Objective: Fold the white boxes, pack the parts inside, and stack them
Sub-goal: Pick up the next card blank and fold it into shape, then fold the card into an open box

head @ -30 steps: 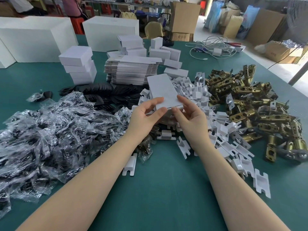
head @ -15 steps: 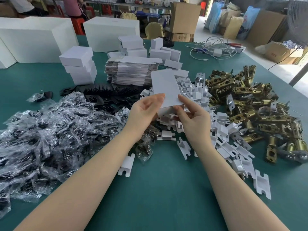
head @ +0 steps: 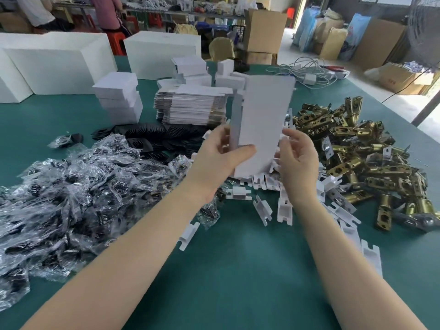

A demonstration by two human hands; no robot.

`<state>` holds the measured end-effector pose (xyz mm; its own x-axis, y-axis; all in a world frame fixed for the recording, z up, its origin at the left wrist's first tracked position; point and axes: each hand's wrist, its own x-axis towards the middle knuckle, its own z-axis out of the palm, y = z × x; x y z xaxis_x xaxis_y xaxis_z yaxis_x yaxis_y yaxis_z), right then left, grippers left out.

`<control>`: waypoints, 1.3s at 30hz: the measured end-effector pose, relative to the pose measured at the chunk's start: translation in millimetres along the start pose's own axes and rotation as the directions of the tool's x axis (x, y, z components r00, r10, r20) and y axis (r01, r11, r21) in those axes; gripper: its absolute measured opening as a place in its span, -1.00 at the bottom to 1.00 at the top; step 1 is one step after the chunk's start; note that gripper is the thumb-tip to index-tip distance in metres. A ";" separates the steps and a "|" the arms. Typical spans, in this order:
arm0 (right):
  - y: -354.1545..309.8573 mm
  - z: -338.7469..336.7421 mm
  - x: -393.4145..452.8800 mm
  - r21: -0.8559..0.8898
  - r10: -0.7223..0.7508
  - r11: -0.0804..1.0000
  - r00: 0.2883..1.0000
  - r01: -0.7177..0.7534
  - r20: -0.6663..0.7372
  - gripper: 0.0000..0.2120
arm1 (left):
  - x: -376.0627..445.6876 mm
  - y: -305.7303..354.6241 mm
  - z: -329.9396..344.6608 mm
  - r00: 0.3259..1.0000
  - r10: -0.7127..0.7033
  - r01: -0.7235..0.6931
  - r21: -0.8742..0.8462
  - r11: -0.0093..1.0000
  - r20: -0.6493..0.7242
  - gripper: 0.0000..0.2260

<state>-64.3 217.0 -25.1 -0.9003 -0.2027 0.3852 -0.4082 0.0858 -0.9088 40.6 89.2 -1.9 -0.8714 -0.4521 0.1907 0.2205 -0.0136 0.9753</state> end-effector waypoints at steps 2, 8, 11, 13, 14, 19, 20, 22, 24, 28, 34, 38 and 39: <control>0.8 -4.0 2.4 -0.210 0.035 0.978 0.974 0.013 0.223 -0.87 | 1.1 -11.4 -1.1 0.995 0.025 -0.015 0.096 0.995 -0.099 -0.70; 11.4 -19.0 -1.7 -0.568 -0.035 0.805 0.970 0.170 0.240 -0.72 | 10.5 -32.1 -22.1 0.989 0.123 -0.088 0.331 0.940 -0.088 -0.73; 13.4 -41.7 16.1 -0.663 -0.050 0.742 0.995 0.098 0.091 -0.71 | 8.5 -42.5 -25.4 0.994 0.103 -0.082 0.359 0.930 -0.041 -0.65; 14.4 -65.1 35.2 -0.743 -0.002 0.669 0.999 0.034 0.044 -0.70 | 5.2 -49.5 -26.1 0.994 0.103 -0.081 0.336 0.938 -0.048 -0.61; 13.4 -78.2 44.7 -0.789 0.013 0.615 1.000 0.013 0.026 -0.70 | 4.1 -51.5 -26.2 0.992 0.116 -0.091 0.322 0.942 -0.058 -0.61; 3.2 -128.0 79.6 -0.916 0.181 0.270 0.919 0.298 0.352 -0.62 | 2.8 -56.7 -25.2 0.984 0.145 -0.103 0.337 0.936 -0.104 -0.57; 2.2 -130.0 81.3 -0.889 0.275 0.207 0.848 0.408 0.453 -0.60 | 2.3 -58.0 -24.9 0.984 0.141 -0.098 0.332 0.938 -0.107 -0.56; 3.1 -129.7 81.6 -0.827 0.365 0.069 0.758 0.558 0.541 -0.57 | 2.0 -60.7 -24.6 0.982 0.152 -0.105 0.332 0.938 -0.117 -0.55; 6.4 -129.3 81.5 -0.784 0.343 0.007 0.735 0.621 0.585 -0.58 | 1.3 -61.0 -24.4 0.979 0.168 -0.119 0.344 0.931 -0.117 -0.54; 8.9 -129.4 80.2 -0.741 0.288 -0.043 0.718 0.671 0.634 -0.59 | -1.2 -59.5 -23.7 0.982 0.178 -0.148 0.322 0.935 -0.067 -0.48; 9.9 -136.0 80.3 -0.853 0.135 0.142 0.844 0.502 0.519 -0.63 | -0.3 -63.1 -27.9 0.946 0.307 -0.260 0.313 0.913 -0.108 -0.14; 12.6 -139.8 80.8 -0.885 0.086 0.279 0.909 0.372 0.408 -0.60 | -2.7 -59.3 -22.9 0.923 0.357 -0.272 0.412 0.870 -0.144 -0.08; 13.0 -140.5 81.2 -0.887 0.082 0.316 0.922 0.336 0.378 -0.60 | -2.7 -60.5 -21.7 0.913 0.381 -0.277 0.462 0.842 -0.147 -0.05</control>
<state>-163.9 338.8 16.9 -0.8064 -0.5490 0.2200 -0.5657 0.8245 -0.0162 39.1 71.8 -63.8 -0.6468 -0.5491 0.5293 0.2245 0.5262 0.8202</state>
